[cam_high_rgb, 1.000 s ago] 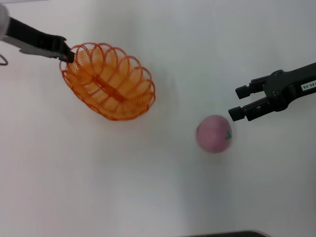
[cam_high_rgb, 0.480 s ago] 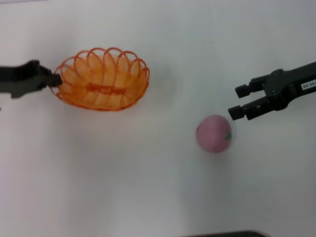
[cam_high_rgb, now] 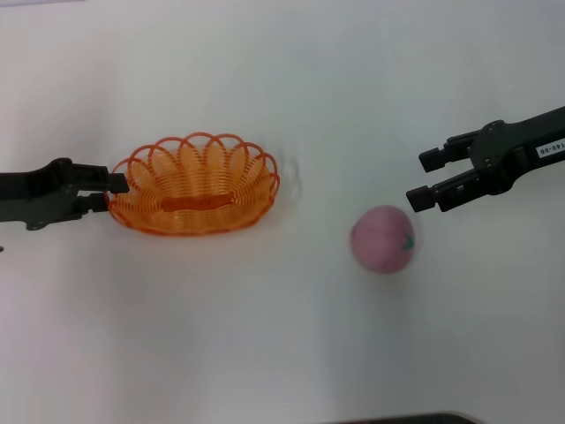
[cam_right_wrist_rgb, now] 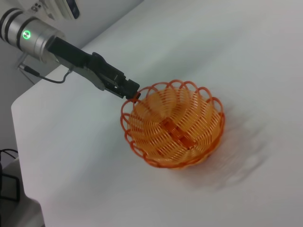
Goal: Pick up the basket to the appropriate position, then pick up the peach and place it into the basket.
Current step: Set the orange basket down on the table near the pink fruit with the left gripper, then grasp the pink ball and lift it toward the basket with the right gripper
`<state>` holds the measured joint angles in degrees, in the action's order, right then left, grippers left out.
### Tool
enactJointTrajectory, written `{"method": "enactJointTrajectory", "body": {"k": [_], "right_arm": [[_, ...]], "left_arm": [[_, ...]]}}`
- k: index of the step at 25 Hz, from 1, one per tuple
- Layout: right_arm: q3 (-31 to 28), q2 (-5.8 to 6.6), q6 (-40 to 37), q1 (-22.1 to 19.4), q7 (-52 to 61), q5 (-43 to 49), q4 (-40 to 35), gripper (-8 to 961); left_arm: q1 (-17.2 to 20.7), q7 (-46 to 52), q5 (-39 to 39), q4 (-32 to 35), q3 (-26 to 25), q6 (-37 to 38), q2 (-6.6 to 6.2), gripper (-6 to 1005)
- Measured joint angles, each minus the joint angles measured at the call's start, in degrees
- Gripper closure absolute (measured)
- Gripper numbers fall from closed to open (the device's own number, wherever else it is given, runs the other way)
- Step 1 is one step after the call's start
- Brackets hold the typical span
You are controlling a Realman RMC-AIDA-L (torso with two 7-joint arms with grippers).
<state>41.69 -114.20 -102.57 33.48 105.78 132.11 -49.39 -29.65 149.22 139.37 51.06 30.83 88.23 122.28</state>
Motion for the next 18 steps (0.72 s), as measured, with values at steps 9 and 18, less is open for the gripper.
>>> {"method": "enactJointTrajectory", "body": {"k": [9,18], "right_arm": [[-0.04,-0.06,0.01,0.0,0.01,0.01,0.06,2],[-2.64,-0.06,0.96,0.47,0.09,-0.16,-0.27,2]], "left_arm": [[0.05,-1.64,1.7,3.88,0.01,1.02,-1.57,438],[1.36,-29.37,-2.16,11.31,-0.56,14.84,-1.01,425]]}}
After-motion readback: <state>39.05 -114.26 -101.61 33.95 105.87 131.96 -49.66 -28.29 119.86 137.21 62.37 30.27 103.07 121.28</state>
